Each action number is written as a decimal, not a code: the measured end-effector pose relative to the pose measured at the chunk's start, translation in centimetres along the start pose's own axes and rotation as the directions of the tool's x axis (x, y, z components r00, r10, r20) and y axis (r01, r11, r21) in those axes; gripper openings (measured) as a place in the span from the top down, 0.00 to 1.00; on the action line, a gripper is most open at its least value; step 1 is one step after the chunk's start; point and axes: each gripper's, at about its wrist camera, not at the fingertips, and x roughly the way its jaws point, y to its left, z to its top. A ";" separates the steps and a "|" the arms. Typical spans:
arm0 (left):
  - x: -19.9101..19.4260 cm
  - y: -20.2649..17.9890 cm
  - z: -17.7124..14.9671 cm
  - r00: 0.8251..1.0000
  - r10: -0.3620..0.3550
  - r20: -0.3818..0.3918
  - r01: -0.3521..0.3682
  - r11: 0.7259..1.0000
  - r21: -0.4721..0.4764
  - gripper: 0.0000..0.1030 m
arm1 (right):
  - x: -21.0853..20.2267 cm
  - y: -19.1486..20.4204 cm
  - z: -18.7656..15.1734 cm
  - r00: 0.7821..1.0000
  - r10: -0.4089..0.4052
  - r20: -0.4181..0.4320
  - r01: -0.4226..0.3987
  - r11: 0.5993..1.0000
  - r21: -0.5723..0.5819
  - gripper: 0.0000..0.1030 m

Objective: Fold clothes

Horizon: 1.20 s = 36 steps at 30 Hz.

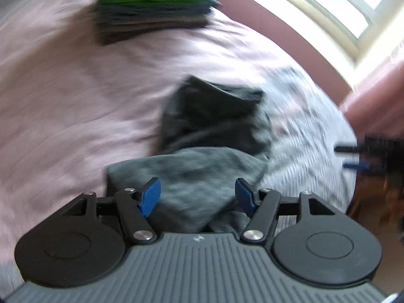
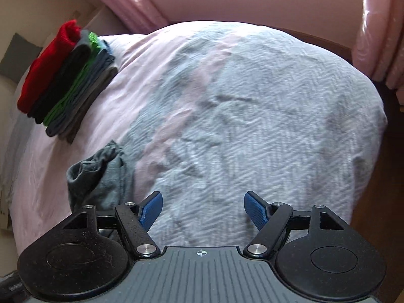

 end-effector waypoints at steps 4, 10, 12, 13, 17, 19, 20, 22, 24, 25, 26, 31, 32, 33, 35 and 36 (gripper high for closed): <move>1.1 -2.4 -0.1 0.999 0.034 -0.035 -0.028 0.987 0.161 0.47 | -0.1 -0.7 -0.4 1.000 0.013 -0.016 -0.013 1.000 0.019 0.27; 1.6 -1.4 -0.1 0.999 0.029 -0.039 -0.023 0.988 0.154 0.88 | 0.3 -0.1 -0.8 1.000 0.017 -0.023 -0.017 1.000 -0.006 0.27; 1.2 -0.3 -0.2 0.999 -0.022 -0.024 0.024 0.995 0.098 0.99 | 0.4 0.2 -0.8 1.000 0.017 -0.025 -0.017 1.000 -0.017 0.27; 0.9 0.2 -0.2 0.999 -0.042 -0.013 0.043 0.996 0.073 0.99 | 0.4 0.4 -0.8 1.000 0.016 -0.025 -0.017 1.000 -0.025 0.27; -1.8 3.1 -0.3 0.994 -0.049 0.095 0.053 0.998 -0.039 1.00 | 0.8 1.4 -0.8 1.000 0.014 -0.027 -0.015 0.998 -0.059 0.27; -3.7 5.6 -0.6 0.986 -0.025 0.163 0.047 0.990 -0.132 1.00 | 1.1 2.3 -0.8 0.999 0.019 -0.026 -0.021 0.996 -0.084 0.27; -4.8 7.1 -0.9 0.981 -0.002 0.196 0.040 0.981 -0.189 1.00 | 1.3 2.7 -0.8 0.999 0.024 -0.027 -0.026 0.995 -0.099 0.27; -7.3 10.5 -2.1 0.965 0.074 0.250 0.011 0.946 -0.323 1.00 | 1.6 3.7 -0.8 0.999 0.032 -0.030 -0.036 0.991 -0.129 0.27; -10.0 13.9 -3.9 0.944 0.172 0.280 -0.026 0.888 -0.458 1.00 | 2.2 4.9 -0.8 0.998 0.047 -0.037 -0.052 0.985 -0.165 0.27; -11.4 15.5 -5.4 0.933 0.227 0.278 -0.048 0.846 -0.530 1.00 | 2.5 5.5 -0.8 0.998 0.056 -0.042 -0.063 0.981 -0.181 0.27; -12.5 16.6 -6.9 0.928 0.262 0.265 -0.058 0.805 -0.591 1.00 | 2.8 6.1 -0.8 0.997 0.065 -0.046 -0.072 0.978 -0.197 0.27; -15.9 20.7 -14.3 0.909 0.400 0.117 -0.147 0.568 -0.810 1.00 | 4.9 9.0 -0.7 0.993 0.095 -0.072 -0.110 0.958 -0.266 0.27; -15.7 20.9 -15.2 0.905 0.421 0.056 -0.197 0.532 -0.824 0.99 | 5.4 9.5 -0.6 0.992 0.099 -0.076 -0.116 0.954 -0.276 0.27; -15.4 21.1 -15.6 0.898 0.440 -0.002 -0.253 0.511 -0.822 0.95 | 5.9 10.0 -0.5 0.992 0.101 -0.080 -0.121 0.949 -0.290 0.27; -14.7 21.2 -16.2 0.877 0.470 -0.097 -0.348 0.484 -0.803 0.94 | 6.9 11.0 -0.2 0.991 0.102 -0.086 -0.125 0.939 -0.320 0.27; -14.4 20.9 -15.6 0.879 0.470 -0.082 -0.353 0.525 -0.775 0.90 | 7.5 11.6 -0.1 0.991 0.101 -0.088 -0.125 0.933 -0.336 0.27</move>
